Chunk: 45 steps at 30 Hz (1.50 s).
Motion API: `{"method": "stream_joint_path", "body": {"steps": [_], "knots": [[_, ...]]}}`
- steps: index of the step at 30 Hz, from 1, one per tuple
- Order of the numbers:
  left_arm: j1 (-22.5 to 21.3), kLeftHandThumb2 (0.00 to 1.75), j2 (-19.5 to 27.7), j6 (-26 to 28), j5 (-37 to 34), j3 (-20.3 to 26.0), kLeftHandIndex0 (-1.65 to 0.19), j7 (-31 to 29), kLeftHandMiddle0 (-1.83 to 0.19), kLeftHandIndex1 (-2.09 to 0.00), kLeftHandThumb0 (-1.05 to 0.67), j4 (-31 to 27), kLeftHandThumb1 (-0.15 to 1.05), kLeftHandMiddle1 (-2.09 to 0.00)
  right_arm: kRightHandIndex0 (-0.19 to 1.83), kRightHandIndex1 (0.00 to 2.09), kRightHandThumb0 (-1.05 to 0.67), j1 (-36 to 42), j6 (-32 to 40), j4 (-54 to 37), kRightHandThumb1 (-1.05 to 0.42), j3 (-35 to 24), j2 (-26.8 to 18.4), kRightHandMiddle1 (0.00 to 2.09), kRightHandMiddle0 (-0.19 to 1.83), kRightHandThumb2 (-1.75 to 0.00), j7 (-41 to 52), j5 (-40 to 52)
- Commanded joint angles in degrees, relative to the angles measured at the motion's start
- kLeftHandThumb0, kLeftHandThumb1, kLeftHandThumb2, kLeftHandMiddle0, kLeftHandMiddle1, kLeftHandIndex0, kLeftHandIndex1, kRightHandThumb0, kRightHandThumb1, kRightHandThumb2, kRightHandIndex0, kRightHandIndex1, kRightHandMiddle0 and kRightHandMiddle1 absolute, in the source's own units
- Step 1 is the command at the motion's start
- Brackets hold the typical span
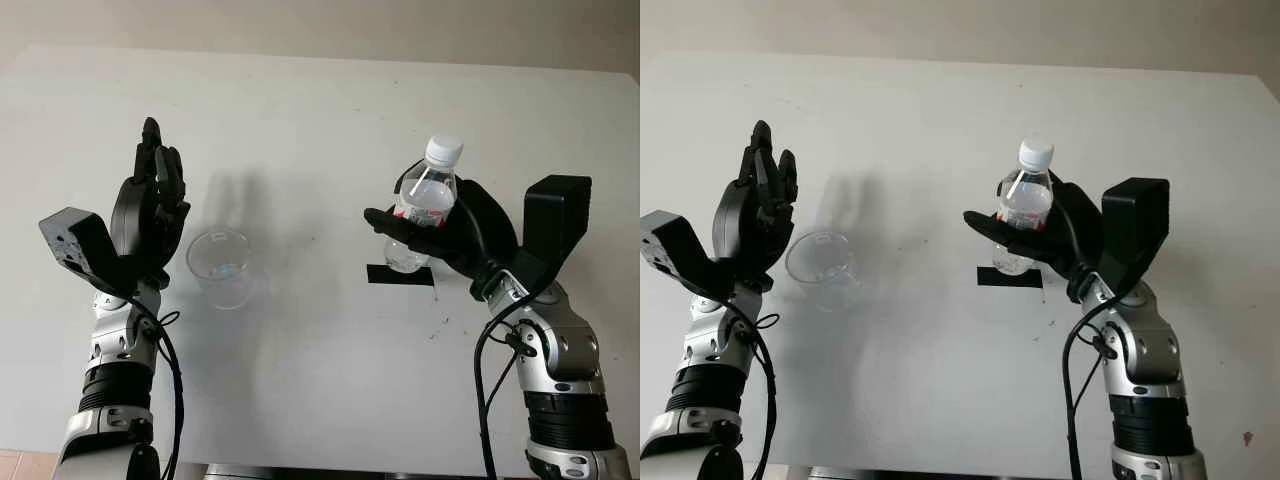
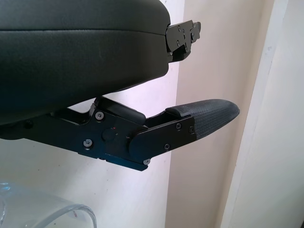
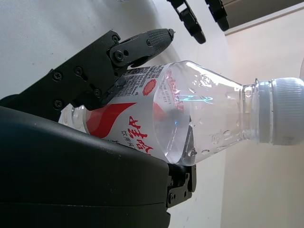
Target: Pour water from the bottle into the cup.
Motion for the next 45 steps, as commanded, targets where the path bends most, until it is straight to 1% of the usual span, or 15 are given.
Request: {"method": "stream_joint_path", "body": {"steps": [1,12,18,25,33,36,37,38,40,42,43,44,45], "knots": [[0.5,0.71,0.6,-0.4,0.1,0.3,0.19,-0.2,0.19,0.00,-0.76,-0.6,1.05,0.00,1.10,2.09,-0.25,-0.1,-0.1,0.0,-1.05,-0.2,0.4,2.09,0.30,-0.29,-0.2,-0.2],[0.8,0.71,0.9,0.1,-0.1,0.3,0.19,-0.5,0.19,0.00,-0.75,-1.0,1.05,0.00,1.16,2.09,-0.23,-0.7,-2.2,6.2,-1.05,0.4,1.5,2.09,0.37,-0.31,-1.2,-3.0],[0.4,0.70,1.5,-0.1,0.0,0.3,0.19,-1.0,0.19,0.00,-0.75,-0.5,1.05,0.00,1.18,2.09,-0.23,-0.2,-5.0,9.1,-1.05,0.9,2.0,2.09,0.38,-0.31,-0.3,-3.8],[0.0,0.70,1.6,-0.1,0.1,0.3,0.19,-0.9,0.19,0.00,-0.75,-0.2,1.05,0.00,1.16,2.09,-0.25,1.5,-5.4,9.1,-1.05,1.9,2.1,2.09,0.37,-0.30,0.7,-5.1],[-0.2,0.70,1.5,0.3,0.1,0.3,0.19,-0.5,0.19,0.00,-0.75,-0.2,1.05,0.00,1.14,2.09,-0.27,3.6,-3.5,6.2,-1.05,2.8,2.0,2.09,0.35,-0.26,0.9,-5.3],[-0.4,0.71,1.6,0.2,0.2,0.2,0.19,-0.7,0.19,0.00,-0.75,0.0,1.05,0.00,1.13,2.09,-0.28,4.1,-4.3,5.8,-1.05,3.1,1.5,2.09,0.34,-0.25,1.8,-5.6],[-0.5,0.71,1.6,0.3,0.2,0.2,0.19,-0.6,0.19,0.00,-0.75,0.1,1.05,0.00,1.05,2.09,-0.28,4.3,-4.6,5.5,-1.05,3.3,1.2,2.09,0.29,-0.23,1.9,-6.0],[-0.5,0.71,1.6,0.2,0.1,0.3,0.19,-0.8,0.19,0.00,-0.76,0.3,1.05,0.00,0.84,2.09,-0.31,4.7,-5.2,5.2,-1.05,3.4,1.0,2.09,0.18,-0.19,1.8,-6.6],[-0.6,0.71,1.7,-0.1,0.1,0.3,0.19,-0.9,0.19,0.00,-0.75,0.5,1.05,0.00,0.22,2.09,-0.41,5.4,-6.6,4.9,-1.01,3.5,0.8,2.09,0.00,-0.09,1.8,-7.5],[-0.6,0.71,1.7,-0.2,0.0,0.4,0.19,-1.0,0.19,0.00,-0.75,0.7,1.05,0.00,-0.06,2.09,-0.48,5.9,-8.0,5.1,-0.98,3.3,0.7,2.09,-0.13,-0.06,2.3,-7.7],[-0.6,0.70,1.8,-0.3,0.1,0.4,0.19,-1.1,0.19,0.00,-0.76,0.8,1.05,0.00,-0.12,1.73,-0.53,6.3,-9.1,5.5,-0.96,3.3,0.4,1.79,-0.16,-0.05,2.9,-7.9],[-0.6,0.70,1.8,-0.5,0.1,0.4,0.19,-1.2,0.19,0.00,-0.76,0.9,1.05,0.00,-0.16,1.22,-0.60,6.6,-11.1,6.0,-0.94,3.6,0.0,1.33,-0.18,-0.05,3.4,-8.7],[-0.6,0.70,1.8,-0.6,0.1,0.5,0.19,-1.2,0.19,0.00,-0.76,0.9,1.05,0.00,-0.15,0.92,-0.63,7.0,-13.0,6.7,-0.93,3.8,-0.4,1.05,-0.17,-0.05,3.8,-9.5]]}}
